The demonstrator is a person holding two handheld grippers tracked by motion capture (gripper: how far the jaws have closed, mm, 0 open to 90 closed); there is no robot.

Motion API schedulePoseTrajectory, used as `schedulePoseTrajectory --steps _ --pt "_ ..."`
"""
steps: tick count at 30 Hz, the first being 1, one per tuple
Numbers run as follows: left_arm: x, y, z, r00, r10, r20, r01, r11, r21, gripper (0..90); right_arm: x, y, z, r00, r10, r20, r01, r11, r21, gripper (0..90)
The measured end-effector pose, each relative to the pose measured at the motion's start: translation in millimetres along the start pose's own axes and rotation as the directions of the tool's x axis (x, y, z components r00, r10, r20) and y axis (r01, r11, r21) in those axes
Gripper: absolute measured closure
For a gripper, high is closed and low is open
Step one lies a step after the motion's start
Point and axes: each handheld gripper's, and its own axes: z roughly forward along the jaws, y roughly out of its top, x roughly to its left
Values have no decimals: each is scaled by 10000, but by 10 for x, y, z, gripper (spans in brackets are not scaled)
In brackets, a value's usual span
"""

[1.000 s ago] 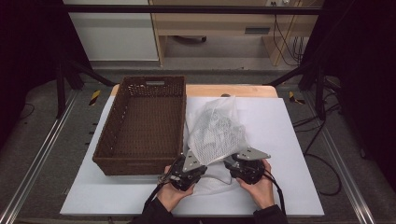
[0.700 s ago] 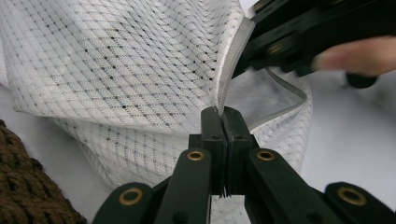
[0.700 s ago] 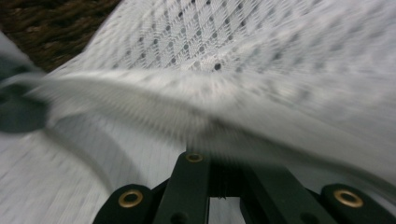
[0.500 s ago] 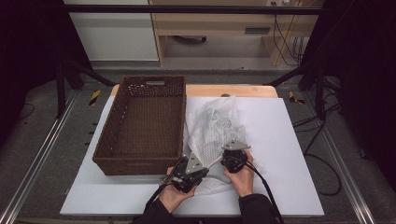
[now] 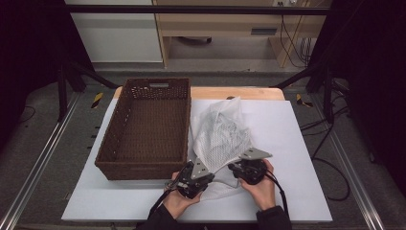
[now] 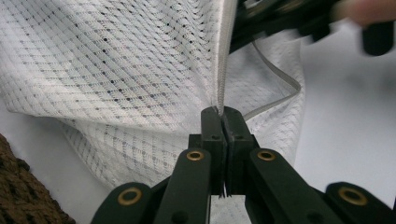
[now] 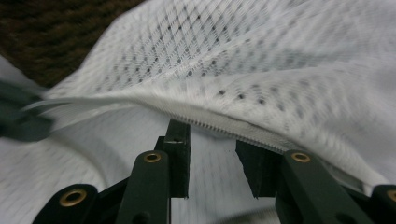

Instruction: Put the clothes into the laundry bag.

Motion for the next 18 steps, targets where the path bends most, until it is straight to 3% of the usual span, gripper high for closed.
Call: schedulePoseTrajectory --steps 3,5,7,9,12,14,16,18 --pt "-5 -14 42 10000 28 -53 -27 9999 105 881 -95 -95 -316 9993 356 -94 -361 9980 -510 658" --pt "-2 -29 79 10000 7 -32 -6 9998 201 874 -201 -127 -426 9988 448 198 -432 9962 -752 646" --pt "-3 -44 119 10000 49 -5 -49 9995 328 841 -361 -153 -495 9925 794 934 -707 9931 -932 610" --pt "-4 -50 143 9999 106 55 -108 9992 380 770 -500 -196 -451 9818 1010 1611 -906 9934 -703 558" --pt "-16 -39 94 10000 66 16 -67 9997 218 667 -663 -320 -284 9704 1437 1942 -1476 9890 56 555" --pt "-32 -38 12 9998 123 -124 -123 9999 50 600 -733 -399 -192 9645 1370 2259 -1545 9861 617 559" --pt "-41 -69 -80 9998 111 -165 -112 9999 -90 538 -781 -457 -188 9619 1756 2095 -1867 9818 346 589" --pt "-43 -138 -162 9995 26 -312 -30 9999 -142 506 -783 -458 -222 9596 1860 2111 -2001 9787 469 662"
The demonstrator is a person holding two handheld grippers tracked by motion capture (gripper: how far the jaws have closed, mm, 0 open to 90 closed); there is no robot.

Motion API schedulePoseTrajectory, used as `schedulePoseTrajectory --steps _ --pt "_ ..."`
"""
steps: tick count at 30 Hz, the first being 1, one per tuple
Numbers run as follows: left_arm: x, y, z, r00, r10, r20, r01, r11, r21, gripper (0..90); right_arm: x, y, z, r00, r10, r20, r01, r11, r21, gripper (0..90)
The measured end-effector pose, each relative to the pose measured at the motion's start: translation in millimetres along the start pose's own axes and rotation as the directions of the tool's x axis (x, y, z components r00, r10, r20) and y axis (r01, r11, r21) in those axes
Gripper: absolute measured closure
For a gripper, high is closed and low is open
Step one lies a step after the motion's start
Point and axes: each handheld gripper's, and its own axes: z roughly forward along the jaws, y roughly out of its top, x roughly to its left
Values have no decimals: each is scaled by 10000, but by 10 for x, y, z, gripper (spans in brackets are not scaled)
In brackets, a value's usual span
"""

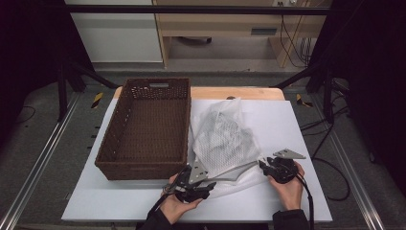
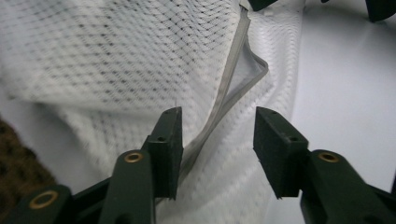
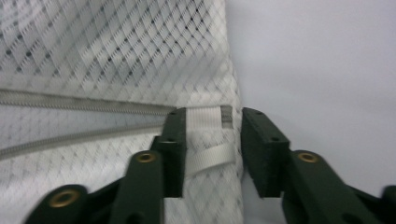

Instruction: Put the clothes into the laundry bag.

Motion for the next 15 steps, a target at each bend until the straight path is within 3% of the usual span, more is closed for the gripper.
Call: schedulePoseTrajectory --steps 2,4,7,12,13,15 --pt "13 -74 -50 9999 -92 -94 92 9999 61 491 9 -18 -30 9993 -209 311 205 9997 106 750" --pt "34 -163 -79 9991 -237 -345 244 9995 199 482 13 -38 -61 9996 -84 283 80 9999 150 838" --pt "106 -298 -65 9967 -653 -488 671 9971 351 480 1 -93 -143 9998 190 45 -191 9995 262 875" --pt "137 -403 40 9933 -947 -668 993 9927 683 489 48 -222 -284 9992 271 -299 -266 9995 176 840" --pt "130 -410 57 9932 -933 -697 979 9930 659 493 53 -213 -298 9992 285 -293 -279 9993 231 795" --pt "127 -413 69 9929 -935 -731 975 9938 538 501 49 -186 -289 9995 62 -316 -67 9998 -162 684"
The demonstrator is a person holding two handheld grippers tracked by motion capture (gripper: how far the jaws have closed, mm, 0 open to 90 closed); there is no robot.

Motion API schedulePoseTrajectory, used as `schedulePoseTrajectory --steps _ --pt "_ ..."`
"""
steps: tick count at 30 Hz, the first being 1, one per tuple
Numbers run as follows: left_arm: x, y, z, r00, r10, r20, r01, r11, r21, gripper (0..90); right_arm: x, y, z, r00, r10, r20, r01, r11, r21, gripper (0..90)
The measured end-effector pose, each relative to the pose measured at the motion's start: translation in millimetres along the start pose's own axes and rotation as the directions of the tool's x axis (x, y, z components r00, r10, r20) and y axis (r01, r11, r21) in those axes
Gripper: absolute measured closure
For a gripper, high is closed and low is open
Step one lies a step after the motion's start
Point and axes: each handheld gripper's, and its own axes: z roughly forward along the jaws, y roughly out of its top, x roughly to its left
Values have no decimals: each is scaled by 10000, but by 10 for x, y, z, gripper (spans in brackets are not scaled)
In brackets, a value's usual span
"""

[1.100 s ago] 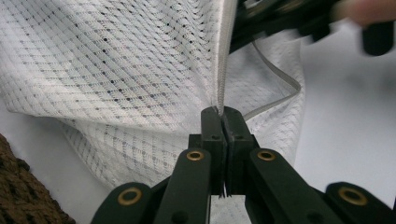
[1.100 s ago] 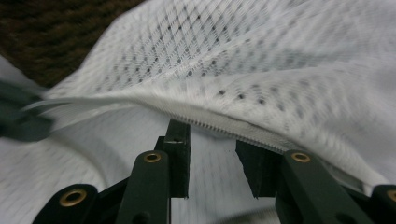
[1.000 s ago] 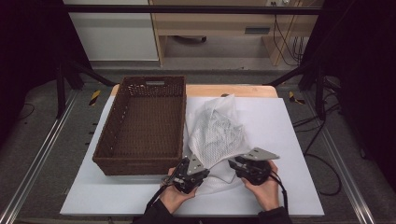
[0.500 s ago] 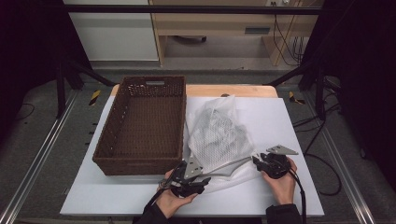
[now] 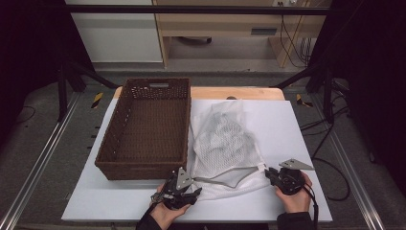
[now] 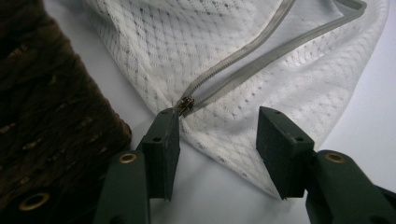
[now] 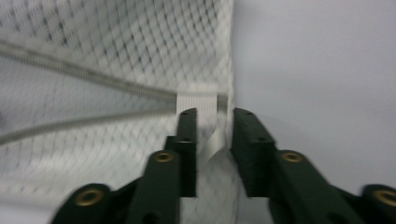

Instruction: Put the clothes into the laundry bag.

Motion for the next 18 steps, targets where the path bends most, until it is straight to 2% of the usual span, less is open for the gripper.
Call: schedulePoseTrajectory --steps 2,3,4,5,6,8,9,11,12,15,18 --pt "2 2 11 10000 -12 -61 12 10000 -52 517 -11 45 47 9995 -187 261 195 9993 -307 601" --pt "-4 4 17 9998 -18 -200 16 10000 -92 539 -24 65 81 9994 -260 233 270 9987 -440 571" --pt "-9 7 23 9997 -30 -237 27 9999 -124 569 -44 71 134 9994 -226 251 237 9986 -472 584" --pt "-10 10 22 9996 -8 -290 6 10000 -89 594 -65 70 175 9995 -192 267 198 9995 -236 591" --pt "-23 19 32 9992 -23 -389 18 9999 -136 630 -75 76 194 9998 -108 181 109 9999 -77 607" --pt "-32 41 43 9988 76 -484 -77 10000 -30 711 -75 74 178 9999 111 -95 -112 9998 -164 723" --pt "-40 48 50 9984 85 -562 -87 10000 -34 741 -59 67 181 9998 114 -156 -116 9998 -146 727" --pt "-51 60 55 9974 264 -674 -262 9996 39 806 -22 60 172 9999 -110 6 110 9999 -127 772" --pt "-53 59 56 9972 264 -698 -265 9996 -13 847 -5 54 160 10000 7 -65 -7 10000 -78 793" --pt "-25 60 40 9977 244 -639 -241 9997 60 883 0 22 107 10000 5 31 -5 10000 -24 867" --pt "48 47 6 9963 58 -856 -58 10000 -5 887 -28 -8 35 9999 118 -68 -118 9999 80 878"
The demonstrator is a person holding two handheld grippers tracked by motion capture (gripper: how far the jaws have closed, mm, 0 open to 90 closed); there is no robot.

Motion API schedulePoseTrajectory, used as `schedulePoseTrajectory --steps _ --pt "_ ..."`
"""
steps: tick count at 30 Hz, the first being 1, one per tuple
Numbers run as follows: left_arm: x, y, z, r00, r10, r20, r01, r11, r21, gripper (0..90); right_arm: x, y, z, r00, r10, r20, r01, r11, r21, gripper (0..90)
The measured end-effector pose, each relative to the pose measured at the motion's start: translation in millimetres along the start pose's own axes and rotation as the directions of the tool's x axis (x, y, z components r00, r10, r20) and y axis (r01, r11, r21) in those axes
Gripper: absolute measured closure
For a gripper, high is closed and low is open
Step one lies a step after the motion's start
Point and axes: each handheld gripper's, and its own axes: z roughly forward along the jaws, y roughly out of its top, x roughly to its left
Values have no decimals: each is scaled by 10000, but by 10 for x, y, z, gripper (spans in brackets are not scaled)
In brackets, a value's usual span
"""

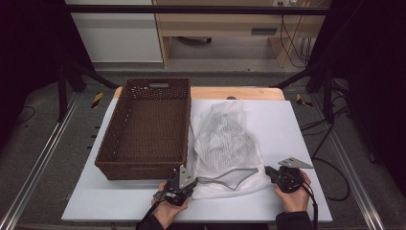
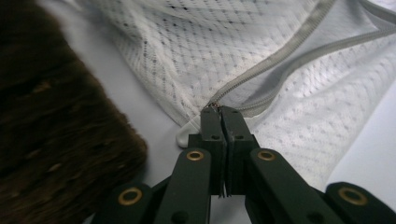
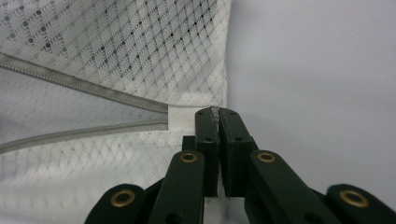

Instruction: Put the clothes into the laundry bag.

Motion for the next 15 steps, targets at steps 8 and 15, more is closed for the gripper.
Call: schedulePoseTrajectory --steps 8,15 --pt "35 -30 -72 9993 -95 355 110 9991 -412 814 0 -46 -53 9999 -102 -127 99 9997 -213 787" --pt "78 -31 -284 9933 -390 1084 516 9918 -1165 533 -62 30 -202 9995 -291 -130 264 9848 -1717 439"
